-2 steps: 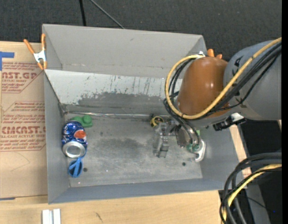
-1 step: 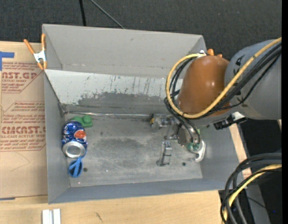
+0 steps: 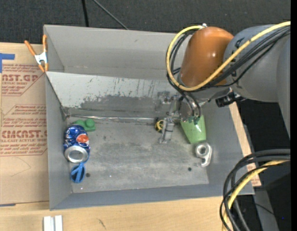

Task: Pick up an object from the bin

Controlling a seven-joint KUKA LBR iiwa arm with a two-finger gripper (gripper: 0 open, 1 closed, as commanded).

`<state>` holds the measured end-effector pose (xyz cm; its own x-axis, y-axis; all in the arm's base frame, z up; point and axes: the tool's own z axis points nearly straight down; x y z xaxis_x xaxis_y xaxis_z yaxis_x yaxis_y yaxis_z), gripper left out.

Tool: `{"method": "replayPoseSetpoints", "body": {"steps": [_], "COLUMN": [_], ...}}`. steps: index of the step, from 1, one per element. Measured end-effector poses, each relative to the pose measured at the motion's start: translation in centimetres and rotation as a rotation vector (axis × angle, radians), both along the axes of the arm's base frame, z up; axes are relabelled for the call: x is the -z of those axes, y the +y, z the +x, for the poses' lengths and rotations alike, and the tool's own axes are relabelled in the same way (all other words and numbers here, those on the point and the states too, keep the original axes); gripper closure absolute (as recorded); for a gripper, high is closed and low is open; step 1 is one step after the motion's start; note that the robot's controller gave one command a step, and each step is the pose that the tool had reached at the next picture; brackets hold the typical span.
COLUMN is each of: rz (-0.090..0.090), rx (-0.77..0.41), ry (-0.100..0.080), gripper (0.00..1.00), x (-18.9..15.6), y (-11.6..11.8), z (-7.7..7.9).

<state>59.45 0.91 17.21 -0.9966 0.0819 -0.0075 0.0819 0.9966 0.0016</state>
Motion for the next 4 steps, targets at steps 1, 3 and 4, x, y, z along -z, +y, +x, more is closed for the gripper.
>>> {"method": "replayPoseSetpoints", "body": {"steps": [1,3,4], "rz": [-0.002,0.014,0.010], "rx": [0.078,-0.162,-0.502], "ry": [0.013,-0.005,0.001], "gripper": [0.00,0.00,0.00], "x": [7.8,9.7,9.5], "y": [-6.1,-12.7,-15.1], "z": [-0.5,-3.0,-0.5]}}
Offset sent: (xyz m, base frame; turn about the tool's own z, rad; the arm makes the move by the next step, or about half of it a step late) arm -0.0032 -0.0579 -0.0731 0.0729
